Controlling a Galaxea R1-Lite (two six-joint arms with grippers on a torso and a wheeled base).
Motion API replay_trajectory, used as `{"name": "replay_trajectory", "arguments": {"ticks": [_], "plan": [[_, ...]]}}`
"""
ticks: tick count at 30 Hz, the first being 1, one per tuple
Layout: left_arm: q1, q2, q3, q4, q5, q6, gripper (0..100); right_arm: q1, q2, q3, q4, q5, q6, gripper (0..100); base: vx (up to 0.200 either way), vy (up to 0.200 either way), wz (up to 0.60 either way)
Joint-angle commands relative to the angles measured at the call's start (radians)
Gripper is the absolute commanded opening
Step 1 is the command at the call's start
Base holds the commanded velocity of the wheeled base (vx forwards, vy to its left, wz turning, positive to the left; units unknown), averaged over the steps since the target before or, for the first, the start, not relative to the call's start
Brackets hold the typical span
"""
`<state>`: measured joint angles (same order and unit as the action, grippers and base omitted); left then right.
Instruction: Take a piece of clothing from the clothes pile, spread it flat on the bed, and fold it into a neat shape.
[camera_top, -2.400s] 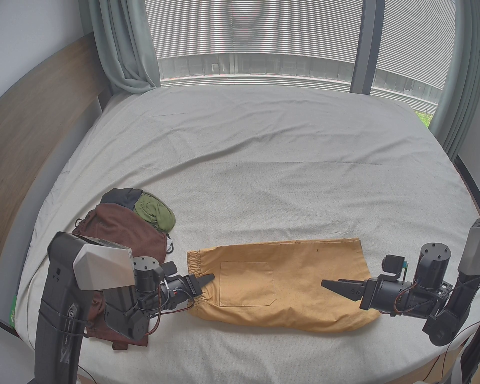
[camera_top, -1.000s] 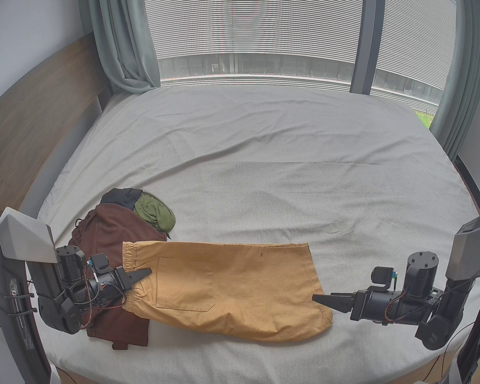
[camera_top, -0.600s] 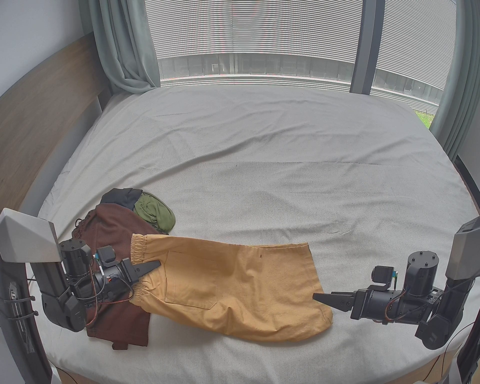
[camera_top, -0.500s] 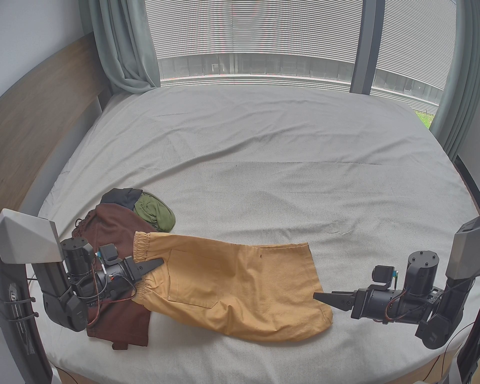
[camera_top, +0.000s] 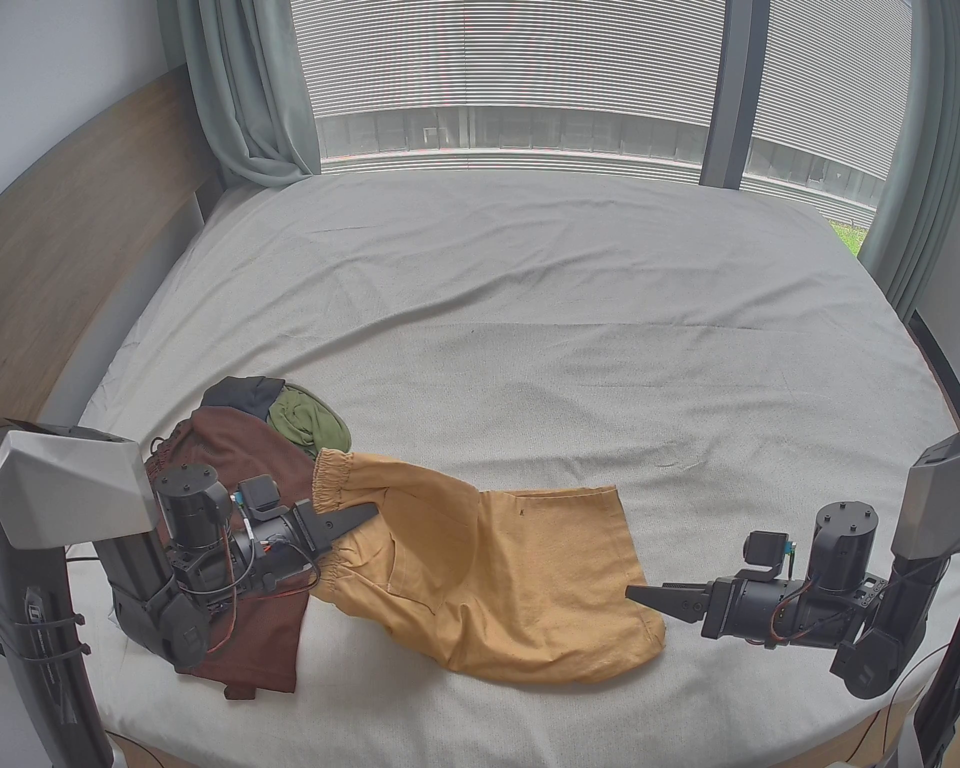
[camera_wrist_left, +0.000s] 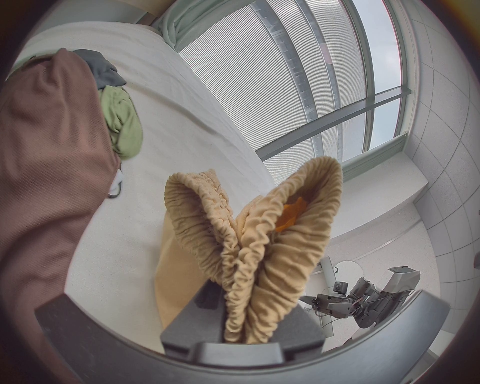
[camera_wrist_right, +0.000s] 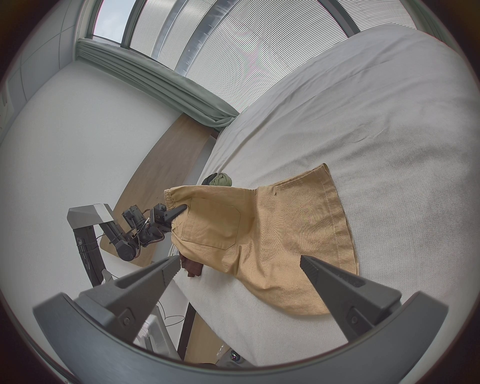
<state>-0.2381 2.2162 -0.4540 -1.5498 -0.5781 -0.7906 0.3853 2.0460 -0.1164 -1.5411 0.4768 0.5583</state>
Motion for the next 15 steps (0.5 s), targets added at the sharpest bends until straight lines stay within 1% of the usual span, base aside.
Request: {"name": "replay_trajectory", "arguments": {"ticks": [1,6,10,12,15], "plan": [[-0.043,-0.001,-0.014,-0.001,0.003,-0.012,0,0.001,0.002,0.000,-0.001,0.002,0.000,100,0.000,0.000,0.00],[-0.083,0.002,-0.048,0.000,0.014,-0.024,0,0.003,0.002,0.000,-0.001,0.002,0.000,100,0.000,0.000,0.00],[-0.121,0.008,-0.084,0.000,0.035,-0.058,0,0.003,0.002,0.000,-0.001,0.002,0.000,100,0.000,0.000,0.00],[-0.152,0.011,-0.107,0.000,0.057,-0.068,0,0.001,0.002,0.001,-0.001,0.002,0.000,100,0.000,0.000,0.00],[-0.184,0.020,-0.121,0.000,0.060,-0.070,0,0.001,0.002,0.000,-0.001,0.002,0.000,100,0.000,0.000,0.00]]}}
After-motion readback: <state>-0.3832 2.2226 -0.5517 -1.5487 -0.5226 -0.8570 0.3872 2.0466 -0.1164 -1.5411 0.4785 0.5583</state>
